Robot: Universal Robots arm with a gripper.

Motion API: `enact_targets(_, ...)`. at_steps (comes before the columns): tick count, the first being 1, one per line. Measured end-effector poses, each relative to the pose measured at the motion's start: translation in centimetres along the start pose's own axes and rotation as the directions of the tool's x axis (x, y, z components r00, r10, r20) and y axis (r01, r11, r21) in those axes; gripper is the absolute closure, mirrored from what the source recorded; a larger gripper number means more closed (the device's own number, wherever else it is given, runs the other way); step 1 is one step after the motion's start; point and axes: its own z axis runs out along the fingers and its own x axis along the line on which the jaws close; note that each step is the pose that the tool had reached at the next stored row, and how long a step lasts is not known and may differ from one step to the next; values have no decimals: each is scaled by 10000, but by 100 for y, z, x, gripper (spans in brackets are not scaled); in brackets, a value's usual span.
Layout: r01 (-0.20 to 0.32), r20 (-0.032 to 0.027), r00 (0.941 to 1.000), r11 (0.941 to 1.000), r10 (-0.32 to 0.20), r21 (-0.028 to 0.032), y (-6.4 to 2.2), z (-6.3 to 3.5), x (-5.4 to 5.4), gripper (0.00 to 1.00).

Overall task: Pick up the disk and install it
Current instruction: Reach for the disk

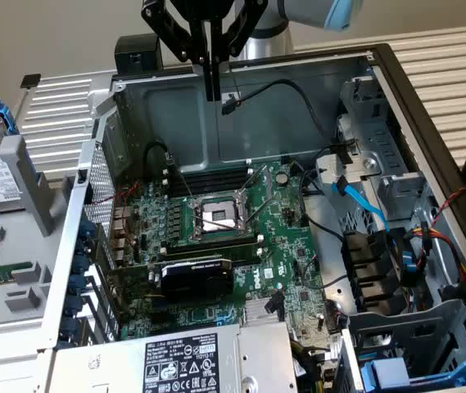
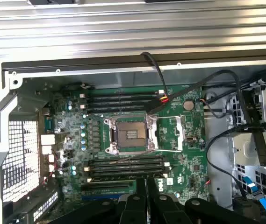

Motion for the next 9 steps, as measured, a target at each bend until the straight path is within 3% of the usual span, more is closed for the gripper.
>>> enact_targets(9,0,0,10000,10000,0,0,0,0,0,85)
